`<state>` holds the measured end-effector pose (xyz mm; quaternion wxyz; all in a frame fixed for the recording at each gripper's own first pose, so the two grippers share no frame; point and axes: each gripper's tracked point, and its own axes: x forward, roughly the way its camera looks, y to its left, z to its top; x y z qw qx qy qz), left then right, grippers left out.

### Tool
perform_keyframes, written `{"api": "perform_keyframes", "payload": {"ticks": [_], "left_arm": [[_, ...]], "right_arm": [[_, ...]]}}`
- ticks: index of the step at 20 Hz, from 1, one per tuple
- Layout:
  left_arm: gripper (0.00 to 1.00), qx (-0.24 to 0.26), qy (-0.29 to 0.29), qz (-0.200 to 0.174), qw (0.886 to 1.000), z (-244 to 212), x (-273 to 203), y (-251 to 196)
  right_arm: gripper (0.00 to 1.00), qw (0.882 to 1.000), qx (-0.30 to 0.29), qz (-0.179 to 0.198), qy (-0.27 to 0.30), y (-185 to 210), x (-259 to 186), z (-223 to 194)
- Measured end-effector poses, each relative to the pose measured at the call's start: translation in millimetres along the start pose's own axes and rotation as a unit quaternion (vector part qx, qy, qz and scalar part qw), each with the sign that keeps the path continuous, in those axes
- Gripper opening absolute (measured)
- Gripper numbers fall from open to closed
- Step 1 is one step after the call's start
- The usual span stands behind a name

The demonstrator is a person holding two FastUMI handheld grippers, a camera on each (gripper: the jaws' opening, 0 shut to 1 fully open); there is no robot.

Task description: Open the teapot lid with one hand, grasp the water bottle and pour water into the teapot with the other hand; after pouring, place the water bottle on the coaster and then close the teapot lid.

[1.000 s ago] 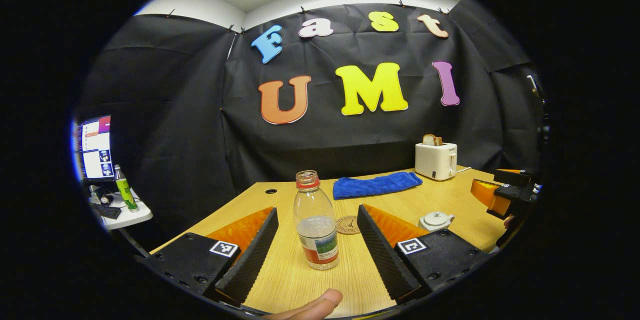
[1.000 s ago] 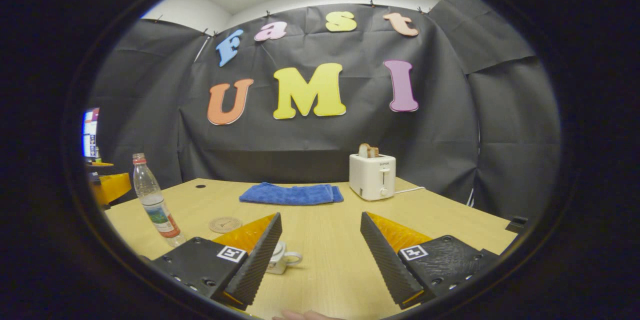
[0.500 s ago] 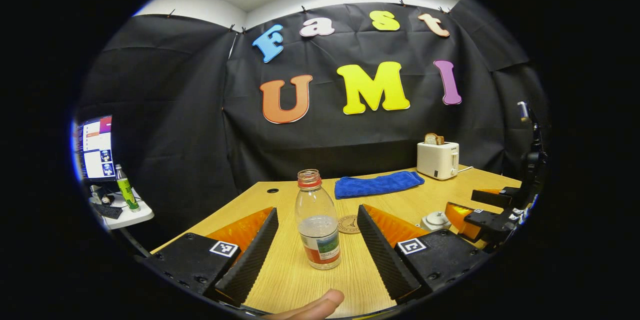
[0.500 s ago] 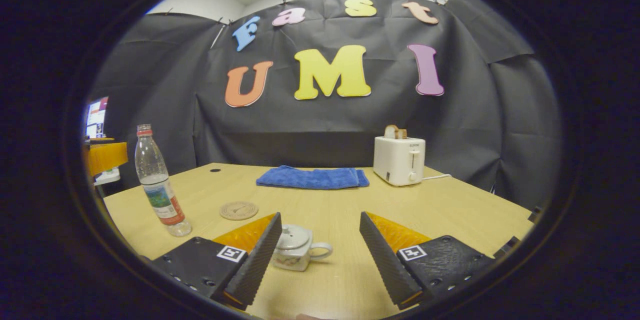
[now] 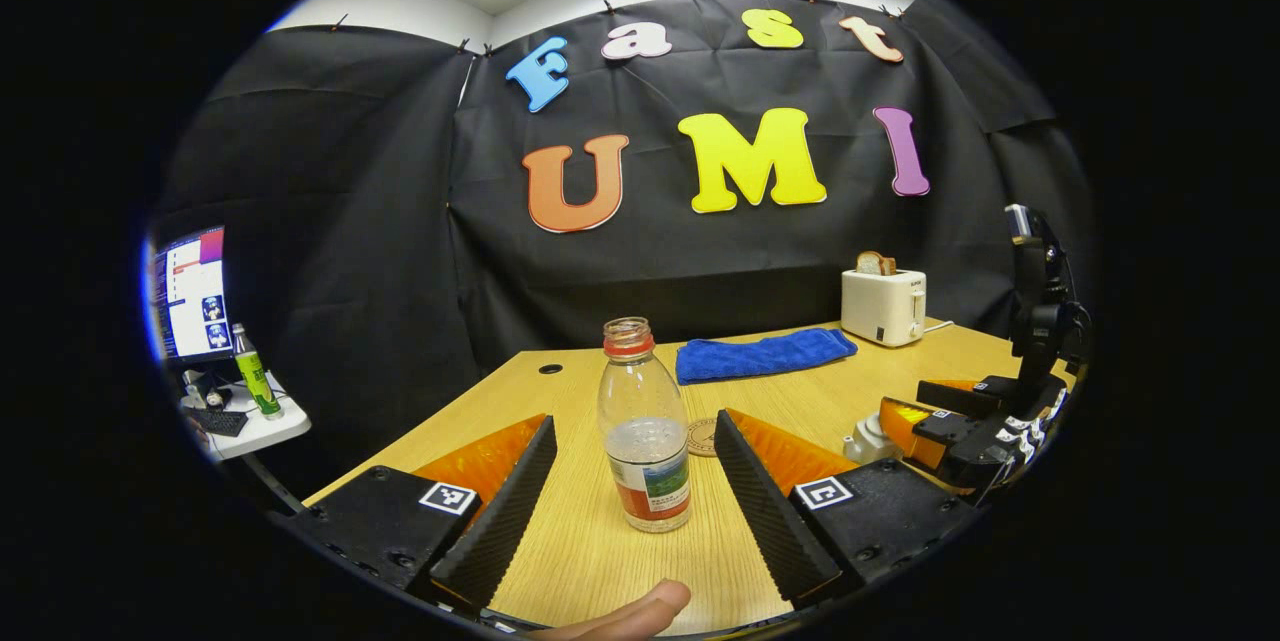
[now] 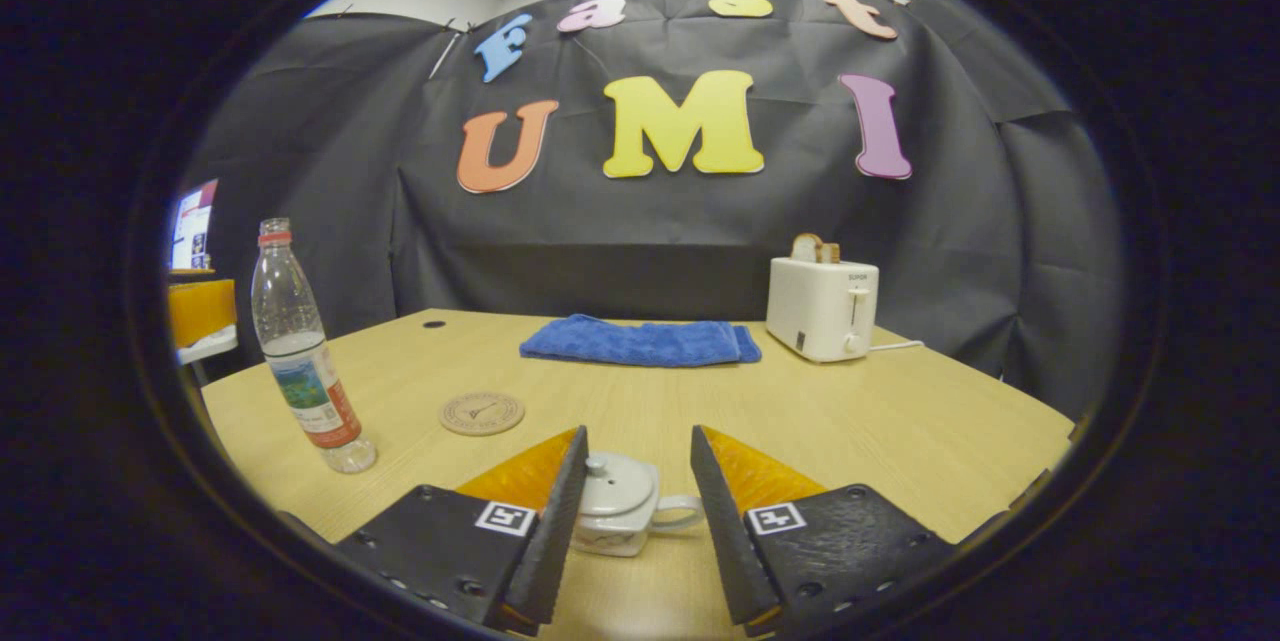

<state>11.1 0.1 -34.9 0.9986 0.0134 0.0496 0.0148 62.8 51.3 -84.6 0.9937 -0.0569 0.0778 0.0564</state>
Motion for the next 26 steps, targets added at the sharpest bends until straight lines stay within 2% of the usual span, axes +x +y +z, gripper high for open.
{"api": "perform_keyframes", "payload": {"ticks": [1, 3, 5, 8, 10, 11, 12, 13, 20, 26], "left_arm": [[0.99, 0.002, 0.001, 0.002, 1.000, -2, 1, 1], [0.99, 0.002, 0.007, 0.001, 1.000, -6, 3, 0], [0.99, -0.003, 0.010, 0.000, 1.000, -8, 5, 0], [0.99, -0.016, 0.017, -0.003, 1.000, -13, 8, -1], [0.99, -0.021, 0.020, -0.006, 1.000, -16, 9, -3], [0.99, -0.020, 0.018, -0.007, 1.000, -15, 9, -3], [1.00, -0.018, 0.014, -0.009, 1.000, -15, 10, -5], [1.00, -0.016, 0.011, -0.010, 1.000, -14, 11, -5], [1.00, -0.052, 0.014, -0.043, 0.998, -29, 23, -18], [0.99, -0.010, -0.011, -0.038, 0.999, -43, 40, -18]], "right_arm": [[0.53, 1.000, -0.006, 0.001, -0.001, 3, 0, -1], [0.40, 1.000, -0.011, -0.002, -0.003, 4, 3, 1], [0.36, 1.000, -0.012, -0.006, -0.002, 5, 6, 0], [0.36, 1.000, -0.008, 0.006, 0.001, 12, 12, 0], [0.13, 1.000, -0.013, 0.007, 0.005, 16, 14, -2], [0.06, 1.000, -0.023, 0.003, 0.005, 16, 11, -2], [0.07, 1.000, -0.026, 0.000, 0.003, 16, 11, -2], [0.01, 1.000, -0.028, -0.001, 0.004, 16, 11, -2], [0.00, 0.998, -0.054, 0.019, -0.012, 20, 5, 8], [0.00, 0.998, -0.028, 0.050, -0.033, 11, -20, 21]]}}
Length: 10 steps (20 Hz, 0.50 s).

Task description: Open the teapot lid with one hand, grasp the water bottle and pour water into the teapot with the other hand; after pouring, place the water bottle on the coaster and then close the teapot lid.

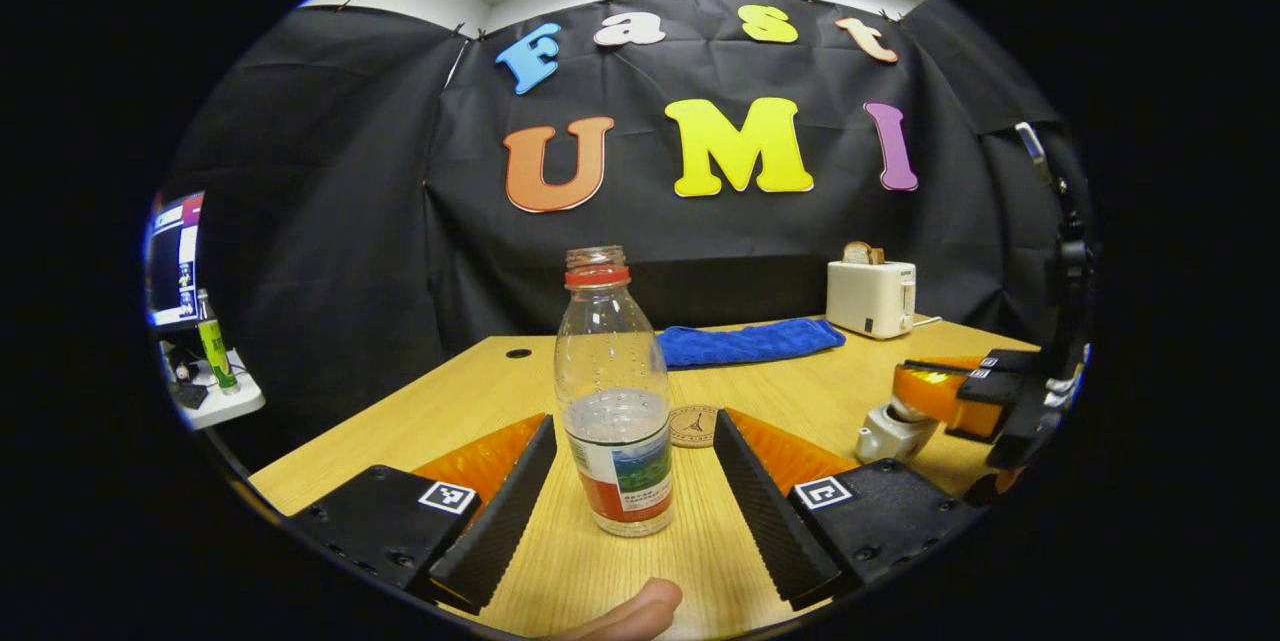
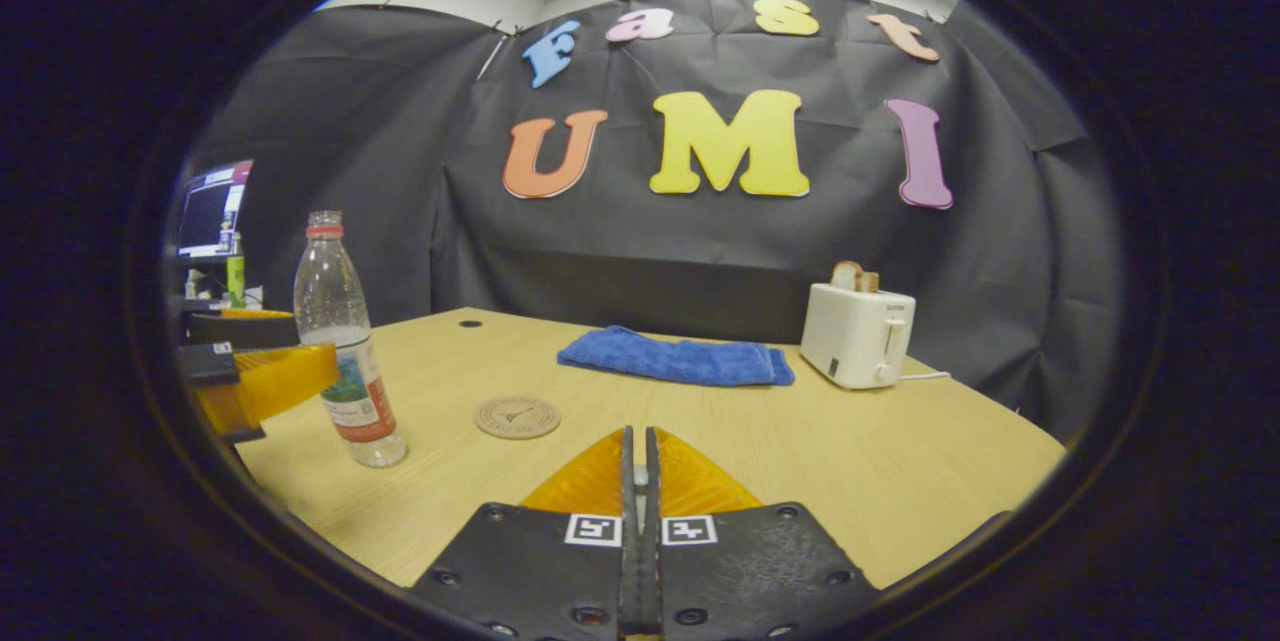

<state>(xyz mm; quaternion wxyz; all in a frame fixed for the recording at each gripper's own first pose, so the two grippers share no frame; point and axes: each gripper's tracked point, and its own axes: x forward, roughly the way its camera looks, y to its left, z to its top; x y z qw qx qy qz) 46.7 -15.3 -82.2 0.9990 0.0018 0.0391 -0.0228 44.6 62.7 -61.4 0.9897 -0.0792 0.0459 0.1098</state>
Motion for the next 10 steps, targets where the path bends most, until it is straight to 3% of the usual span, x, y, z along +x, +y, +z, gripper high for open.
{"api": "perform_keyframes", "payload": {"ticks": [10], "left_arm": [[0.99, -0.024, -0.005, 0.017, 1.000, -16, 36, 12]], "right_arm": [[0.00, 0.999, -0.015, -0.014, -0.043, -39, -43, 27]]}}
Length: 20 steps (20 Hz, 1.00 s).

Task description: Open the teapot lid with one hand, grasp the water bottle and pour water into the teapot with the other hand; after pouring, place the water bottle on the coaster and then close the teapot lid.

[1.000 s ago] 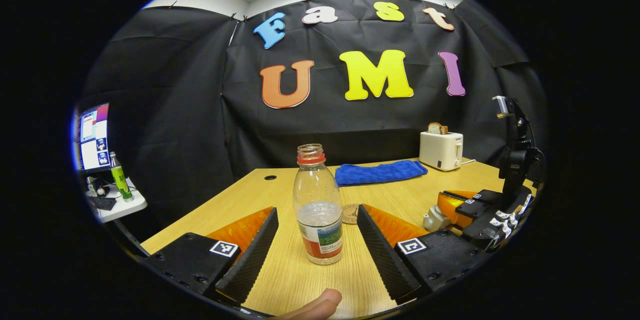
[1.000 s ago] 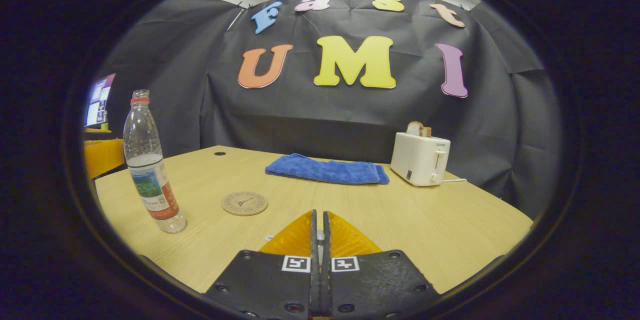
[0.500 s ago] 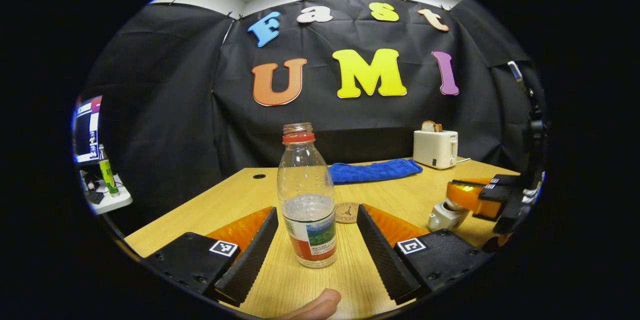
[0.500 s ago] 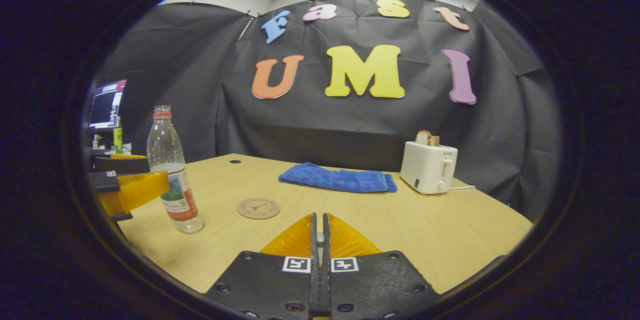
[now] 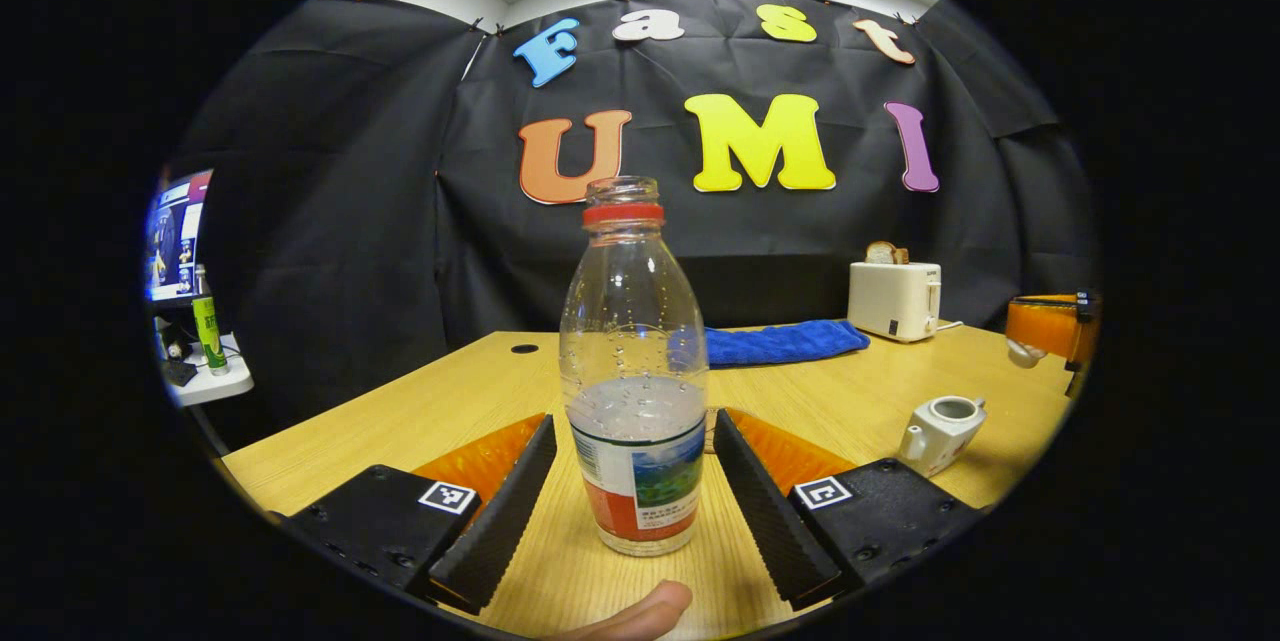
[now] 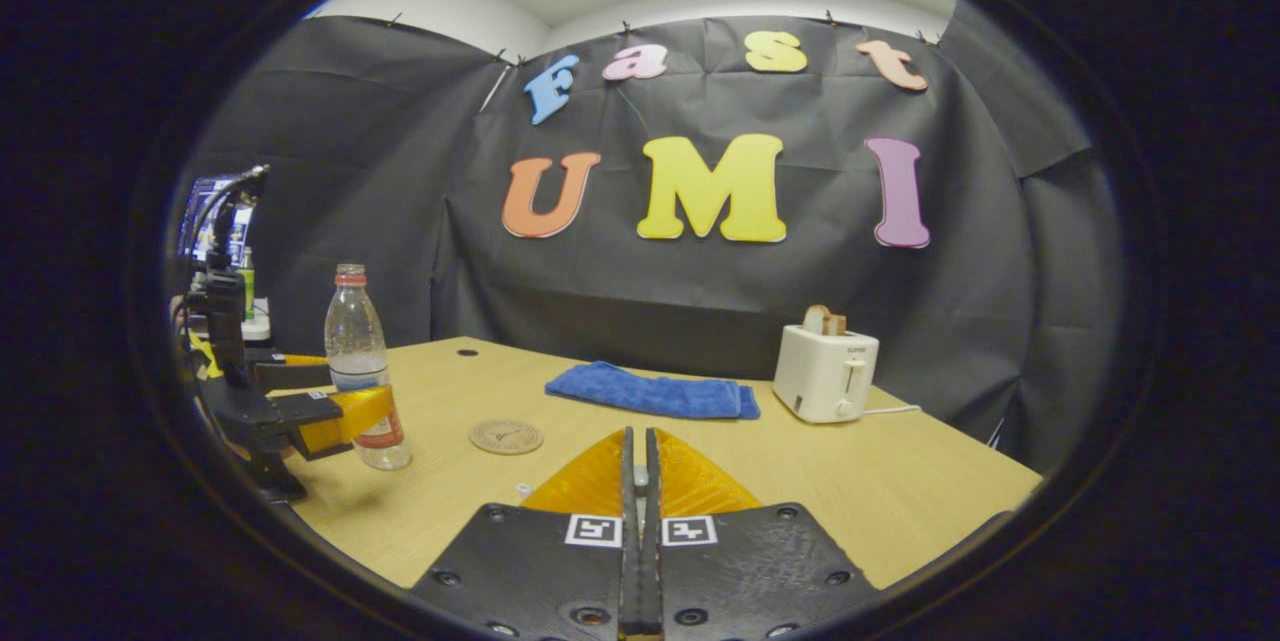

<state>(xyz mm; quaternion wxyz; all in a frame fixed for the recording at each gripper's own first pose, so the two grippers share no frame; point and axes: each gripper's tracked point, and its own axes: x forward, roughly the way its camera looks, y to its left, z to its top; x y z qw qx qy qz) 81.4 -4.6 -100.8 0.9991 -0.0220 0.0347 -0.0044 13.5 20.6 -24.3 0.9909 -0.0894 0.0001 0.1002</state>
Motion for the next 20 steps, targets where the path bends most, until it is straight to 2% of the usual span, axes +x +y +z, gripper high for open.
{"api": "perform_keyframes", "payload": {"ticks": [2, 3, 8, 13, 17, 20], "left_arm": [[0.97, 0.005, 0.002, -0.016, 1.000, 1, 6, -7], [0.77, 0.006, 0.006, -0.016, 1.000, 0, 5, -6], [0.76, 0.022, 0.033, 0.000, 0.999, 0, -3, -8], [0.76, 0.113, 0.048, 0.020, 0.992, 14, -10, -12], [0.75, 0.198, 0.055, 0.020, 0.978, 24, -12, -21], [0.75, 0.283, 0.055, 0.013, 0.958, 28, -13, -29]], "right_arm": [[0.00, 1.000, 0.005, -0.014, 0.001, -16, 0, 2], [0.00, 1.000, 0.012, -0.020, 0.001, -23, 2, 3], [0.00, 0.998, 0.034, -0.045, 0.018, -57, 9, -3], [0.00, 0.997, 0.045, -0.053, 0.028, -71, 12, -8], [0.00, 0.997, 0.043, -0.056, 0.024, -78, 10, -4], [0.00, 0.997, 0.045, -0.061, 0.024, -84, 9, -1]]}}
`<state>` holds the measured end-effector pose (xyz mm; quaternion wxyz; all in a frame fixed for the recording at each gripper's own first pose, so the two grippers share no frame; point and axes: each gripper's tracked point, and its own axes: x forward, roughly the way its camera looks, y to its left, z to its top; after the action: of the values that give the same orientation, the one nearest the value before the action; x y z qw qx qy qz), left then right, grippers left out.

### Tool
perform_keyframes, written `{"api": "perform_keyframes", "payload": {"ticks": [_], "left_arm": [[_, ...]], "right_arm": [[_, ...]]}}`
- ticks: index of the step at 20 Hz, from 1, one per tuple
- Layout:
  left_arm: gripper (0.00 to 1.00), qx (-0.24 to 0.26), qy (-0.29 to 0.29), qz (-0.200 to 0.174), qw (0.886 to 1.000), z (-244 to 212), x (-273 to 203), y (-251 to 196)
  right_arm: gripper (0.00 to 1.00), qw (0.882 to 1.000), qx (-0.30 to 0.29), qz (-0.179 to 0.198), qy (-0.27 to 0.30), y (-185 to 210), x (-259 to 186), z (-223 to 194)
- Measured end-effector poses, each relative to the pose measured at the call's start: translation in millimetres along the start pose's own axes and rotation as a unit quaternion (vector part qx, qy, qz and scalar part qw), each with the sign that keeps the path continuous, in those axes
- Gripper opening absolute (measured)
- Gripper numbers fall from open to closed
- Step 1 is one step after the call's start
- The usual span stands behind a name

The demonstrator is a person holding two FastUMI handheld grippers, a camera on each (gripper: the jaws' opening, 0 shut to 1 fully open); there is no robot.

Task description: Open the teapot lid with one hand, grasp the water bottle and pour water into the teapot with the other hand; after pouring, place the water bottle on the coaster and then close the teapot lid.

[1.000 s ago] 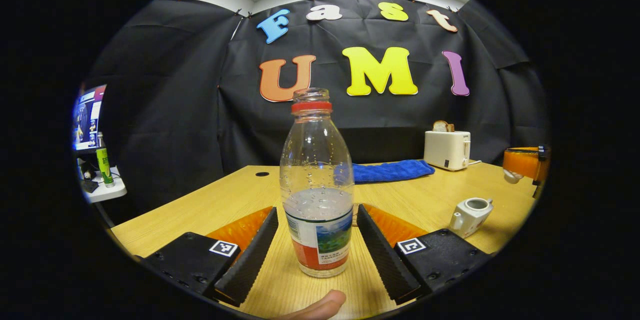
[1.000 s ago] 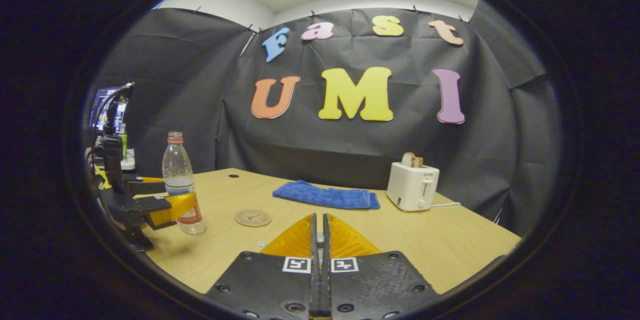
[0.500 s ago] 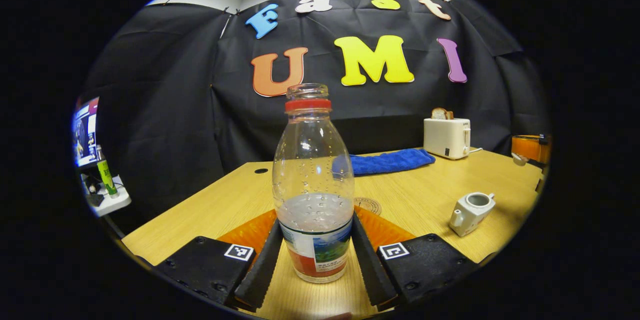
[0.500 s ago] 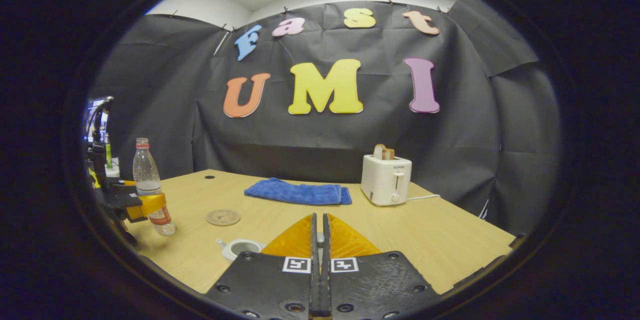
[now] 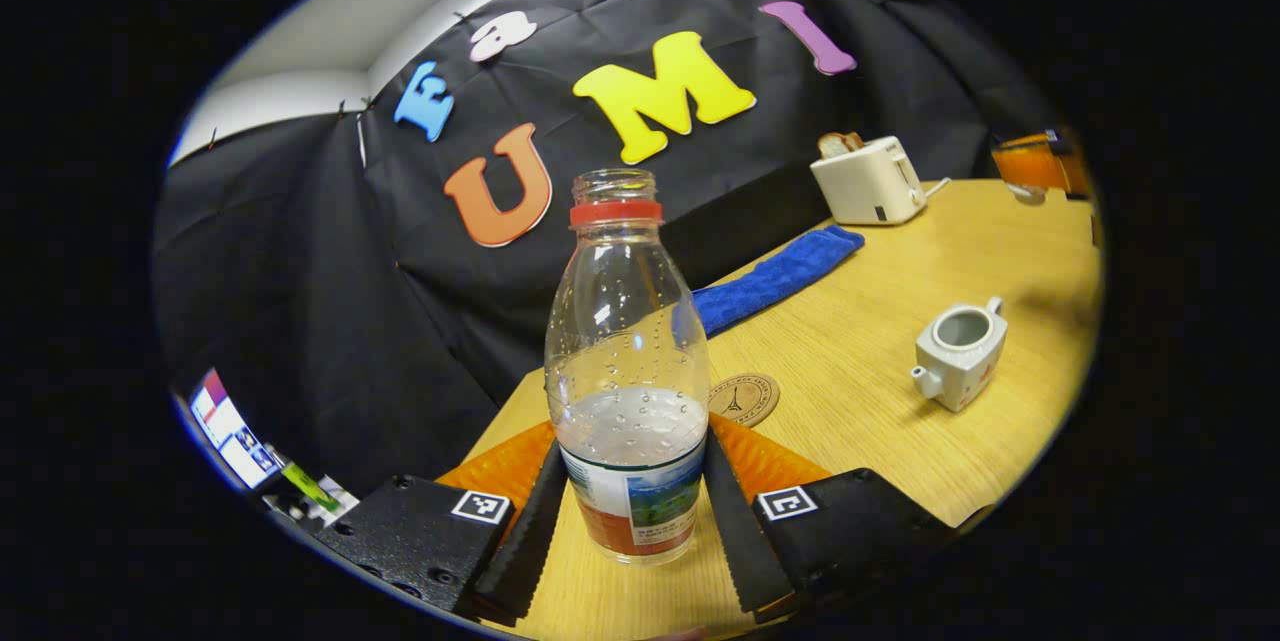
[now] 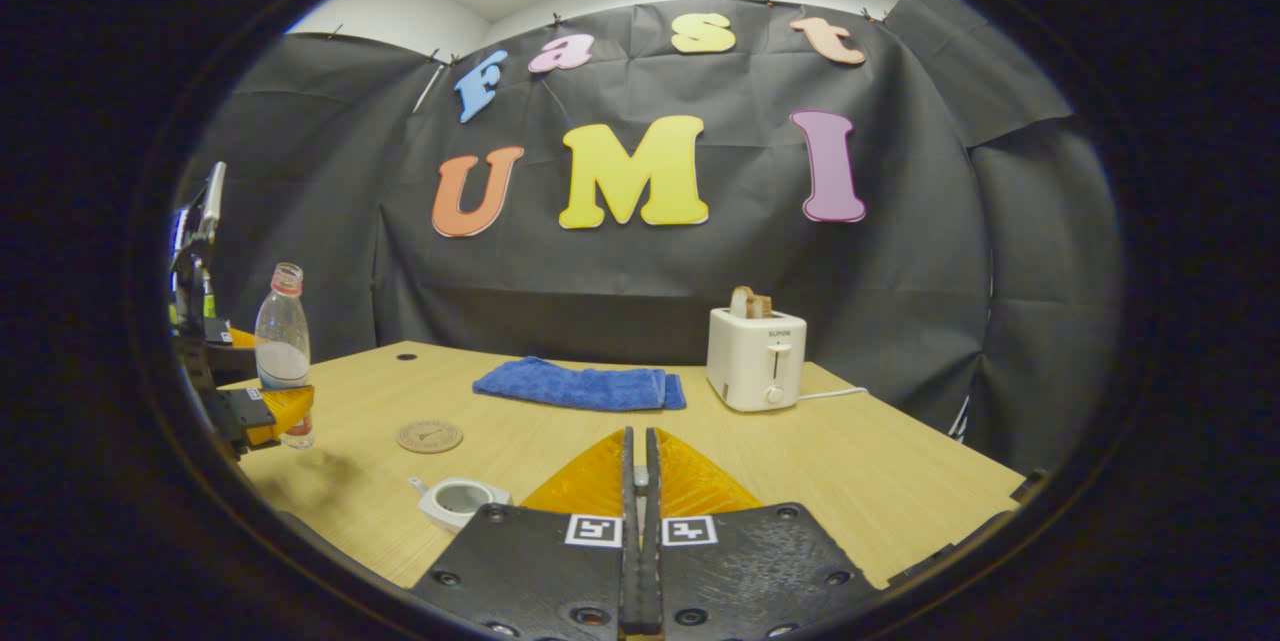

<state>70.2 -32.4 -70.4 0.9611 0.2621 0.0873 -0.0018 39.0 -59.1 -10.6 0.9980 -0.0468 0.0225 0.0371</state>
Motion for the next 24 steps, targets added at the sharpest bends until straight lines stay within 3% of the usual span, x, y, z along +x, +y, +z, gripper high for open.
{"api": "perform_keyframes", "payload": {"ticks": [4, 11, 17, 24], "left_arm": [[0.75, 0.126, 0.008, 0.015, 0.992, -3, 3, -5], [0.74, 0.248, 0.026, -0.003, 0.968, -5, 8, -29], [0.74, 0.385, 0.038, -0.017, 0.922, -4, 3, -42], [0.74, 0.479, 0.054, -0.016, 0.876, -3, -1, -52]], "right_arm": [[0.00, 1.000, 0.001, -0.006, 0.003, -6, 1, -1], [0.00, 0.999, -0.020, -0.023, 0.008, -21, 4, -2], [0.00, 0.999, -0.016, -0.034, 0.012, -37, 4, 0], [0.00, 0.999, -0.019, -0.044, 0.015, -46, 6, -1]]}}
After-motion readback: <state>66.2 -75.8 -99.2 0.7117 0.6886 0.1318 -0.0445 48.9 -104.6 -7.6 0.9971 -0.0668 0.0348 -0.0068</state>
